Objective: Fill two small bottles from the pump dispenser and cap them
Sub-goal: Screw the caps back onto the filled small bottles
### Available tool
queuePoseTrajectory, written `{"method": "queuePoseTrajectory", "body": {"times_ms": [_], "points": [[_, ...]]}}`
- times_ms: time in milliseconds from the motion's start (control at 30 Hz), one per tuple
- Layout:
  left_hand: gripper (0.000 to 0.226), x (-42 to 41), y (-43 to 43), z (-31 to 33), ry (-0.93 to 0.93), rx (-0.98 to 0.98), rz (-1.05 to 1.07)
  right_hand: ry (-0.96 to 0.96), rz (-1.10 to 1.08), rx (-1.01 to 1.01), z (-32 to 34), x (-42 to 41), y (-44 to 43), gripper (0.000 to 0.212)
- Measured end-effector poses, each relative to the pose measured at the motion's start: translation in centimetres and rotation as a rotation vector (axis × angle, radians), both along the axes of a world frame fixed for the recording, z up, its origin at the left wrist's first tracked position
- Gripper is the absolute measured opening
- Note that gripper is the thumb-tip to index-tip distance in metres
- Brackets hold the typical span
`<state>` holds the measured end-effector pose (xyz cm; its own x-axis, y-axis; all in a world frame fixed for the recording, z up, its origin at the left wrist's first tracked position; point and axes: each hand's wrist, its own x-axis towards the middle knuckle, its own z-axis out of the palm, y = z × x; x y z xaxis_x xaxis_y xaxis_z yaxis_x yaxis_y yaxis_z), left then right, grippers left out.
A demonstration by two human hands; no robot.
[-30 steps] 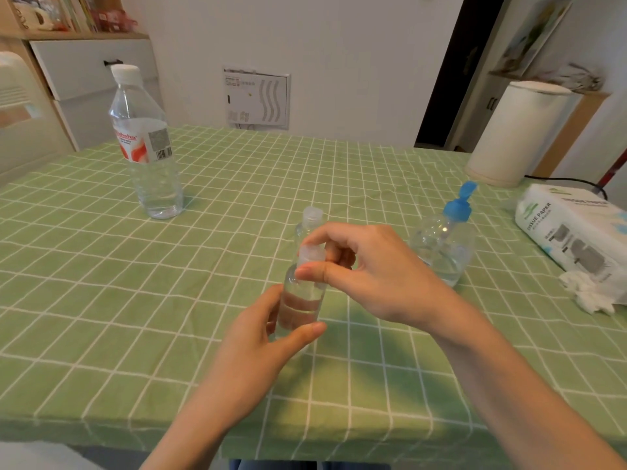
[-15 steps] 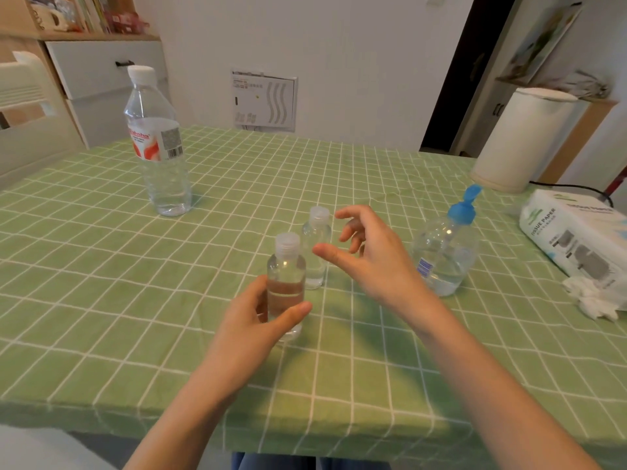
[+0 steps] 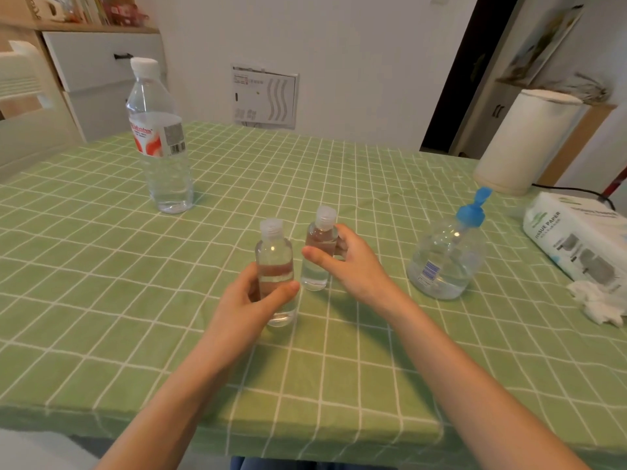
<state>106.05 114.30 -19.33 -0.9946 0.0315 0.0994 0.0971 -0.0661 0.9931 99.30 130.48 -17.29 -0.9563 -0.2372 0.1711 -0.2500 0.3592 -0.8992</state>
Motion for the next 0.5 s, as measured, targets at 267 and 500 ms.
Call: {"method": "queuePoseTrajectory", "body": {"times_ms": [267, 500], "points": [[0.031, -3.2, -1.0, 0.2, -0.03, 0.057, -0.034, 0.027, 0.025, -0.008, -0.7, -1.2, 0.3, 0.024], [0.029, -6.3, -2.7, 0.8, -0.152, 0.16, -0.169, -0.043, 0.063, -0.117, -0.8, -3.6, 0.7, 0.03]]}}
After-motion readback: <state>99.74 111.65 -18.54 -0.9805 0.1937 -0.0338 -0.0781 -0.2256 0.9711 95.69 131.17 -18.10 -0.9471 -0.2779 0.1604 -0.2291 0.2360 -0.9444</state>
